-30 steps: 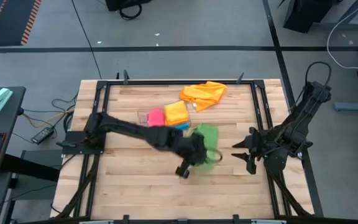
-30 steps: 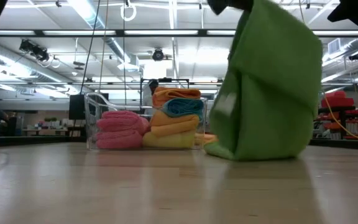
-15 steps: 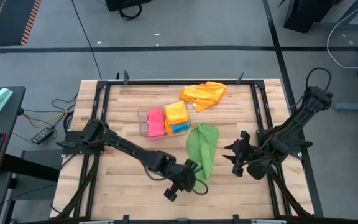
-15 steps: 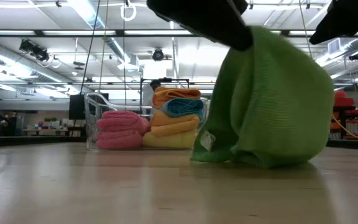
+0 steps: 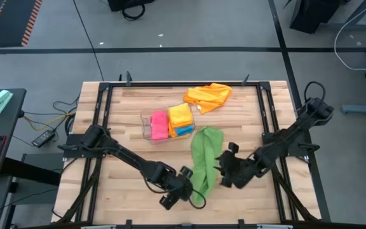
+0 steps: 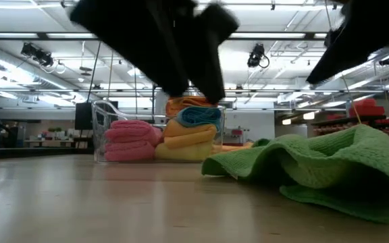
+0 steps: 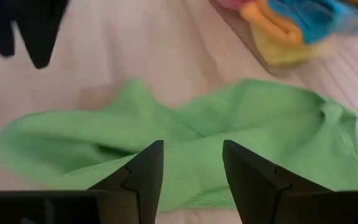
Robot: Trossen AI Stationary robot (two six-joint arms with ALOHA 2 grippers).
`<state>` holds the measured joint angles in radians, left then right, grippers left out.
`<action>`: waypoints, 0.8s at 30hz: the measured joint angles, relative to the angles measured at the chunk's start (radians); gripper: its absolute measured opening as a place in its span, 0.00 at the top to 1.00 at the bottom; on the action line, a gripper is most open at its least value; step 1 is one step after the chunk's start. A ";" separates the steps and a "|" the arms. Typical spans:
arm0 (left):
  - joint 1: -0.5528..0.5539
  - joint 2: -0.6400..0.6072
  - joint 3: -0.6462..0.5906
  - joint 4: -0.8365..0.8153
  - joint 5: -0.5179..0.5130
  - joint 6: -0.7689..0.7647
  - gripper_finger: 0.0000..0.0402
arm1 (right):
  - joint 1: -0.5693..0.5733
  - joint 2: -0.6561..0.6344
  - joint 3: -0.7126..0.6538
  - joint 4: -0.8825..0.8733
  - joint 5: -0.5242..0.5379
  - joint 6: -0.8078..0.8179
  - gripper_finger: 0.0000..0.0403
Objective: Fold microfiber towels
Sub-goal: Fold the green microfiber cloth
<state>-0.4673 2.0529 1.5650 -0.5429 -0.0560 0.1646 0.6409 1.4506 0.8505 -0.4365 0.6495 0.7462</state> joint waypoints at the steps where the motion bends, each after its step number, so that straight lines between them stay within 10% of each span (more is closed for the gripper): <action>1: 0.005 0.008 0.000 -0.014 -0.028 -0.021 0.50 | -0.022 0.012 0.000 -0.009 -0.008 0.017 0.57; 24: -0.014 0.025 0.000 -0.089 -0.062 -0.153 0.72 | -0.496 0.027 -0.178 0.199 -0.291 -0.162 0.57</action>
<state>-0.4811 2.0781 1.5650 -0.6322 -0.1183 0.0113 0.1450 1.4776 0.6725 -0.2370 0.3589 0.5838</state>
